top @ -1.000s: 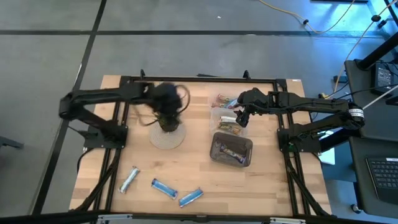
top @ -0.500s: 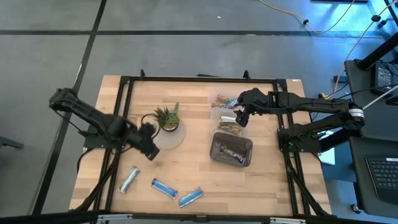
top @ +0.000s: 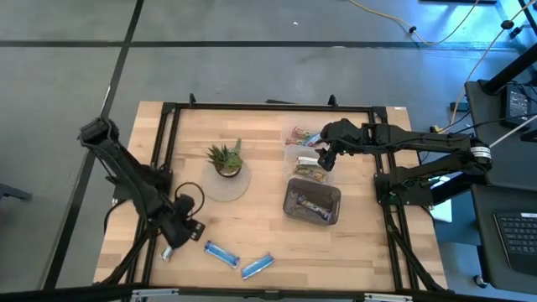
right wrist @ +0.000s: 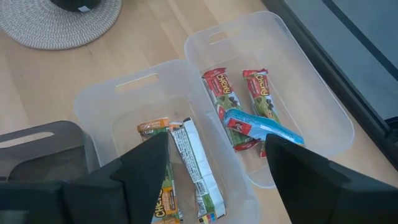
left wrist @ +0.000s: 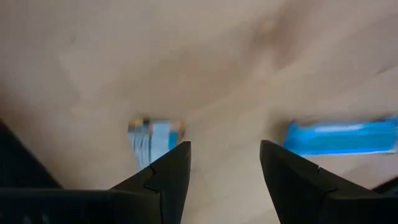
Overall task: Pick and place Granola Bars by type
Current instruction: Put the yellow granola bar into the bottom transparent bin
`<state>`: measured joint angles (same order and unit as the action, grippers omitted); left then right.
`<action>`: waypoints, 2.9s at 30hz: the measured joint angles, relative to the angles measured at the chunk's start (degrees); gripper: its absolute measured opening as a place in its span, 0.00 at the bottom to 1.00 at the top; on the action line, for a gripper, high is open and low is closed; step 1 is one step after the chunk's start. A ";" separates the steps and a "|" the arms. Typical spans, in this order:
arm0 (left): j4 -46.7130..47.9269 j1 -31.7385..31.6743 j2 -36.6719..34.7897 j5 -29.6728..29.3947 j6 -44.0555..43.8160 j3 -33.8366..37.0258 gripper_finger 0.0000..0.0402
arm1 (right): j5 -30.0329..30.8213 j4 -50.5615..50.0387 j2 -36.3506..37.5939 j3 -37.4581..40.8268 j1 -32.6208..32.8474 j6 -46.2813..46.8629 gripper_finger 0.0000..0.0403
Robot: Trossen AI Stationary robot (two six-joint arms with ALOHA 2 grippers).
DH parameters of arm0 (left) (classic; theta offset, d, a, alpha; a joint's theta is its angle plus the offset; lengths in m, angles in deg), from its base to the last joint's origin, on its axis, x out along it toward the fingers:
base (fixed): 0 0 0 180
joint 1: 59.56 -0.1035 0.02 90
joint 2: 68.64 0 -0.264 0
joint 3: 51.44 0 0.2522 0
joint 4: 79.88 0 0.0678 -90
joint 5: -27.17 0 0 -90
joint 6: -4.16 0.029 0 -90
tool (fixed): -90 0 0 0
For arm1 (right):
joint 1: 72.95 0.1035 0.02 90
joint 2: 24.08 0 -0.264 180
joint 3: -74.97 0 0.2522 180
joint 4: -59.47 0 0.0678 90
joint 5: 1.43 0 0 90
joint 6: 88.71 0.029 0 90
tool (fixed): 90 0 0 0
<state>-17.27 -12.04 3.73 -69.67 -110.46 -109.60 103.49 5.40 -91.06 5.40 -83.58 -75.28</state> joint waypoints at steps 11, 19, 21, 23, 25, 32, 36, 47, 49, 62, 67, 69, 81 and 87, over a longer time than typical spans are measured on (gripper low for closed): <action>-4.99 7.29 10.09 5.79 -14.58 0.00 0.47 | 0.00 0.24 0.00 0.00 0.00 -0.13 0.67; -3.37 9.08 11.66 6.97 -15.72 0.00 0.46 | -0.02 0.22 0.00 0.00 0.00 -0.13 0.67; -2.78 9.11 11.72 8.77 -15.76 0.00 0.46 | -0.02 0.22 -0.02 0.00 0.00 -0.13 0.67; -2.50 9.12 11.71 9.35 -15.73 0.00 0.46 | -0.02 0.20 -0.02 0.00 0.00 -0.13 0.67; -1.87 9.12 11.71 9.39 -15.72 0.00 0.46 | 0.00 0.21 -0.02 0.00 0.00 -0.13 0.67; -1.29 9.12 14.57 9.53 -15.06 0.00 0.47 | 0.00 0.22 -0.02 0.00 0.00 -0.13 0.67; -1.40 9.12 17.20 8.72 -14.35 -0.02 0.46 | -0.02 0.22 -0.02 0.00 0.00 0.04 0.67; -0.87 9.11 19.17 7.98 -12.29 -0.19 0.46 | 0.00 0.22 -0.02 0.00 -0.02 -0.13 0.67; 0.61 9.05 19.20 9.72 -13.09 -0.24 0.46 | 0.00 0.20 -0.02 0.00 -0.02 -0.13 0.67; -1.37 9.38 19.07 7.01 -8.68 -0.05 0.37 | 0.00 0.20 -0.02 0.00 -0.02 -0.56 0.67; -1.60 9.38 19.09 6.52 -8.91 -0.07 0.24 | 0.02 0.20 -0.02 0.00 -0.01 -1.46 0.67; -1.71 9.38 19.09 6.07 -9.09 -0.07 0.21 | 0.02 0.20 -0.02 0.00 -0.02 -1.99 0.67; -1.51 8.04 15.02 -12.20 -8.52 -2.93 0.16 | 0.04 0.26 -0.02 0.00 -0.02 -2.03 0.67; -1.29 2.72 6.75 -35.97 4.23 -4.47 0.16 | 0.04 2.21 -0.02 0.00 -0.02 -1.99 0.67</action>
<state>-18.57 -9.32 10.48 -105.64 -106.23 -114.07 103.53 7.60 -91.08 5.40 -83.60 -77.27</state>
